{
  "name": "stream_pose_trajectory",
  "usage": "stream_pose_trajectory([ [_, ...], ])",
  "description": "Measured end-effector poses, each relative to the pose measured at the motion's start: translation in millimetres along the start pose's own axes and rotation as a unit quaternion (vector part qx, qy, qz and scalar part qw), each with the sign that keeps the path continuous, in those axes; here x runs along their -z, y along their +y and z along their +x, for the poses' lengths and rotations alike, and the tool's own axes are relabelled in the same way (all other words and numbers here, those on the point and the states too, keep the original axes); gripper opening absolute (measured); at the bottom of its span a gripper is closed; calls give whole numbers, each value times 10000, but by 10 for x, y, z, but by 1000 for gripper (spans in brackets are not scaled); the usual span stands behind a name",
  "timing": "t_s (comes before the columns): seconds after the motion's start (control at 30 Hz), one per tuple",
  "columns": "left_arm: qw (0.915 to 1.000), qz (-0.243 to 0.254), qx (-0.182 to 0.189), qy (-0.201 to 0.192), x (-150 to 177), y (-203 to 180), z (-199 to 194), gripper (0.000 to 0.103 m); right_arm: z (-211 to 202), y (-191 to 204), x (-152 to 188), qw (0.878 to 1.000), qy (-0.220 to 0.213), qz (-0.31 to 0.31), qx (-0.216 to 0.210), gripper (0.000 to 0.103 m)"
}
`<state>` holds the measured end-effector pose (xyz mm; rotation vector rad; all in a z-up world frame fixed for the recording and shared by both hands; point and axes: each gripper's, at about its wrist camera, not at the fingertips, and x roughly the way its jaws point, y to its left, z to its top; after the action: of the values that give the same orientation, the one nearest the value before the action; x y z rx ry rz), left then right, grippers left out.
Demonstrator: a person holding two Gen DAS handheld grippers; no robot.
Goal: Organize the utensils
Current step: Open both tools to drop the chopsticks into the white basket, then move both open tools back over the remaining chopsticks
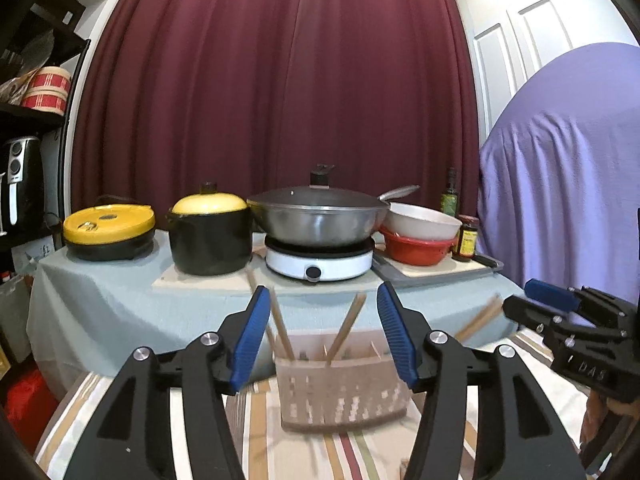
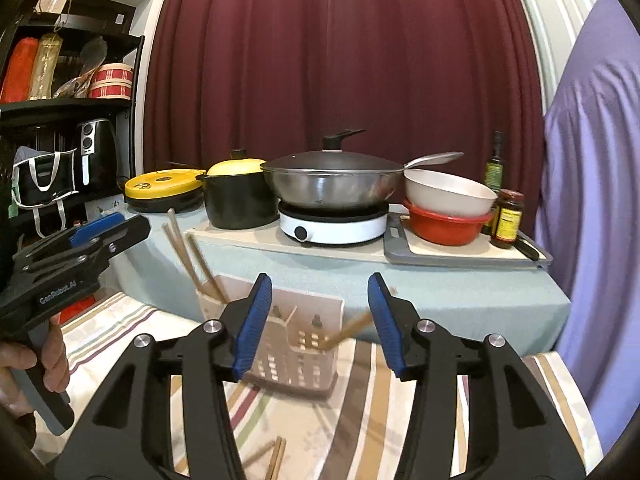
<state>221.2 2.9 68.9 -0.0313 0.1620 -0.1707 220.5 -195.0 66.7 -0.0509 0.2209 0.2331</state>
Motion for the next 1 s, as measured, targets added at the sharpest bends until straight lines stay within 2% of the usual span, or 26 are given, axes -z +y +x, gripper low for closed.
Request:
stream_pose_trajectory([
  [0.63, 9946, -15, 63, 1036, 1128, -239, -789, 55, -824, 80, 1225, 9965, 775, 119, 276, 49],
  [1.0, 9888, -16, 236, 1471, 1683, -335, -1121, 55, -1087, 151, 1654, 9946, 998, 135, 255, 49],
])
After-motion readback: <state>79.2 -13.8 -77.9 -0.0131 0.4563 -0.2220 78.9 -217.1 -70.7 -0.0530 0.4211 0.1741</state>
